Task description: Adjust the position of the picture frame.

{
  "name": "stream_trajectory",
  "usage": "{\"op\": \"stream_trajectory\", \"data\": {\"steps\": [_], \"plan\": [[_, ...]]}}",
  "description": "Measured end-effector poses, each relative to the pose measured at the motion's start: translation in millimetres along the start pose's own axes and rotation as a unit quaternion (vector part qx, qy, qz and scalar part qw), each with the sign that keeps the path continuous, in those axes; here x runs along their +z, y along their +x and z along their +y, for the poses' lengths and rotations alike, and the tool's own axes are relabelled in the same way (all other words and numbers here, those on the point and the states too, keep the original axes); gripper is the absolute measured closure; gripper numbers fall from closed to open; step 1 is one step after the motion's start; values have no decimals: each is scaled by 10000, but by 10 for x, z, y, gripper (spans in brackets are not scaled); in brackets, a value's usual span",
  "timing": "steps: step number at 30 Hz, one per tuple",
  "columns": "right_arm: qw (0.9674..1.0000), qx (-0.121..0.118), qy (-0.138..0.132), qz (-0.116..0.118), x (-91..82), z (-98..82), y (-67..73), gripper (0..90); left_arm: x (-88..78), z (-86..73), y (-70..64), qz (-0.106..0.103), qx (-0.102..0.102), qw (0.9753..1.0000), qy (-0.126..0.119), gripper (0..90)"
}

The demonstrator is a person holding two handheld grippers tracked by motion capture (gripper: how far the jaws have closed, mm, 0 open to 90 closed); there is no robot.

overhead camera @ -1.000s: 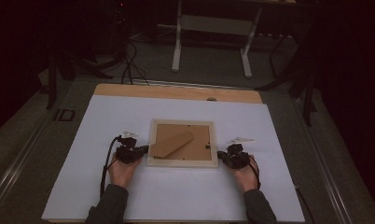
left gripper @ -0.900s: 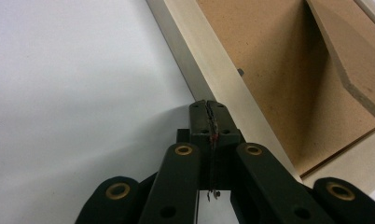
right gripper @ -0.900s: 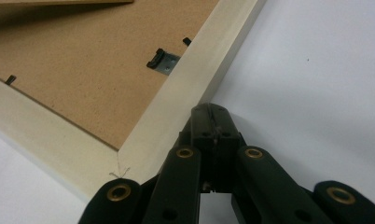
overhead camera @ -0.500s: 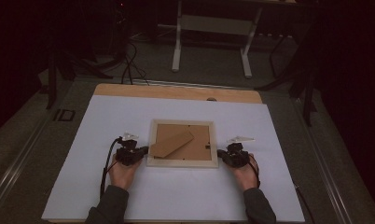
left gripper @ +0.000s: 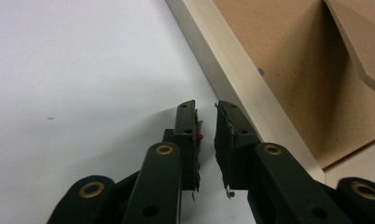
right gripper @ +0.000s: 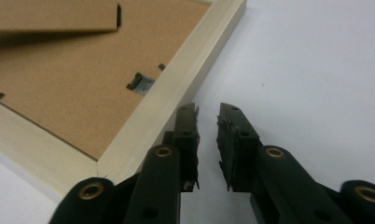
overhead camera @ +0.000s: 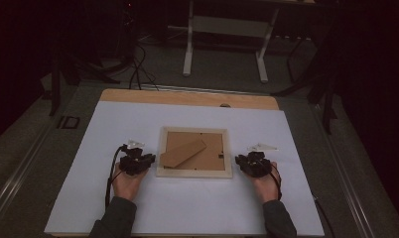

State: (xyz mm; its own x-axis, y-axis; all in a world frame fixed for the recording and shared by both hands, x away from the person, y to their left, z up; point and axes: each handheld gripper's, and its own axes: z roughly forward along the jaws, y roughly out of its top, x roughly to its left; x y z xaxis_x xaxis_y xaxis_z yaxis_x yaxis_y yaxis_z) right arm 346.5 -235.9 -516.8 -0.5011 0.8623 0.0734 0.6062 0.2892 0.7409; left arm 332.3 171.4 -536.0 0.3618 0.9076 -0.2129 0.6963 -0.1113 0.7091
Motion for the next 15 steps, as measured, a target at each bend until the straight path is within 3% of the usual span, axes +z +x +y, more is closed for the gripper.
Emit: {"op": "stream_trajectory", "data": {"steps": [7, 15], "plan": [[9999, 20, -139, 63, -81, 22, -28, 704, -126, 75, 36, -261, -149, 9993, -234, 747], [9999, -23, -127, 65, -83, 21, -31, 684, -217, 102, 85, -394, -180, 9984, -363, 708]]}}
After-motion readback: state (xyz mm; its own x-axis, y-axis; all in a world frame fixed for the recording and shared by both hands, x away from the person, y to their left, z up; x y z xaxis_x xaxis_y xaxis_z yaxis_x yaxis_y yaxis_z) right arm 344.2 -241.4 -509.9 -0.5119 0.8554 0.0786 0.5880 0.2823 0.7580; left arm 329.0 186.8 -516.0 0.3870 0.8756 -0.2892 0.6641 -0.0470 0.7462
